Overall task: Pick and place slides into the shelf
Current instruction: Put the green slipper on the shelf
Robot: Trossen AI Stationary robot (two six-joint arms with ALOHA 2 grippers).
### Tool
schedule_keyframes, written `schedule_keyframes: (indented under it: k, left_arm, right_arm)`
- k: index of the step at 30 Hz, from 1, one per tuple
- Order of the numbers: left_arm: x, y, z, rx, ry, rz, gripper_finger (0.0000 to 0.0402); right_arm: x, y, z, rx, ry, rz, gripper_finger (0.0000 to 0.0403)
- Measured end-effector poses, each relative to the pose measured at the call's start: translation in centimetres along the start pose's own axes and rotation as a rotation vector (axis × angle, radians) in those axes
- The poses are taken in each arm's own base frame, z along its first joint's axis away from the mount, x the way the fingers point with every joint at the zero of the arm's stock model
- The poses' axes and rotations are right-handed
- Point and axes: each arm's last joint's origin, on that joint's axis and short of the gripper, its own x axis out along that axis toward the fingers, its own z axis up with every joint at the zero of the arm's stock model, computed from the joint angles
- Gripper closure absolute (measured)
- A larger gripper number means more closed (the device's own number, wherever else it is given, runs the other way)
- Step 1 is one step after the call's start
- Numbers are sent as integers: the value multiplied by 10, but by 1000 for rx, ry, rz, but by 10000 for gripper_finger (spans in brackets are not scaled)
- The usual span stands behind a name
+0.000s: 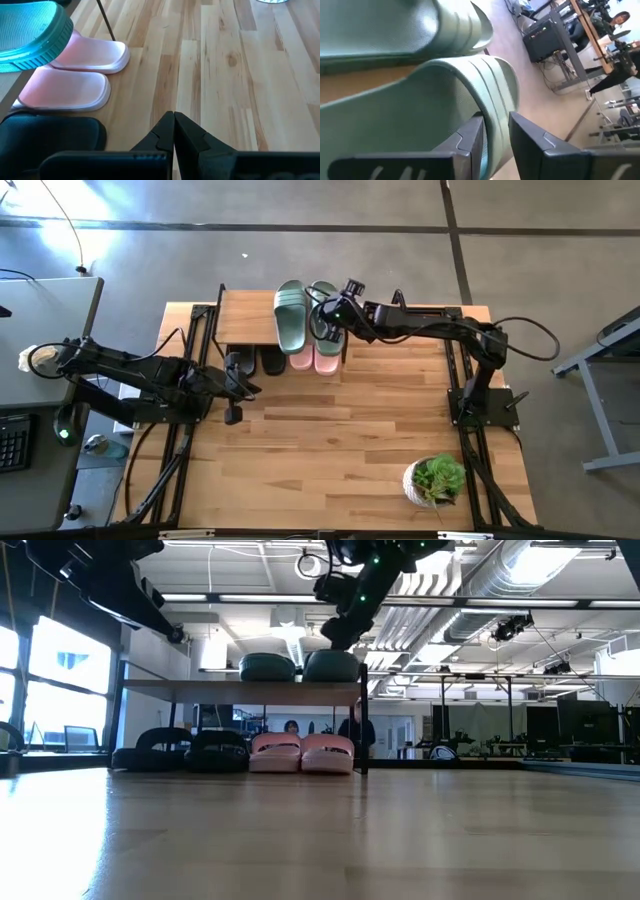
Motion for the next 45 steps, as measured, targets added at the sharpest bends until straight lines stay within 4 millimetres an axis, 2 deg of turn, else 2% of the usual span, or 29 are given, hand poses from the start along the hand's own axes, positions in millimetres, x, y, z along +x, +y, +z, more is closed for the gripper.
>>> schedule_keyframes:
  k: [8,14,19,23,30,39,45]
  left_arm:
    - [0,0,0,0,0,0,401]
    - [0,1,0,5,-3,25,401]
    - [-1,5,2,-1,-44,192,401]
    - [-1,13,12,-46,-141,325,401]
    - [2,51,25,-164,-201,290,401]
    - [7,110,21,-348,-228,222,401]
    - [25,144,10,-517,-173,136,401]
  right_arm:
    - [22,8,-6,-48,55,-43,322]
    - [25,11,-7,46,62,-60,322]
    - [22,10,-7,55,62,-68,322]
    - [20,14,-5,74,45,-35,322]
    - [11,25,-4,38,62,-33,322]
    - [4,32,-2,12,66,-55,322]
    - [4,32,-2,-26,70,-64,321]
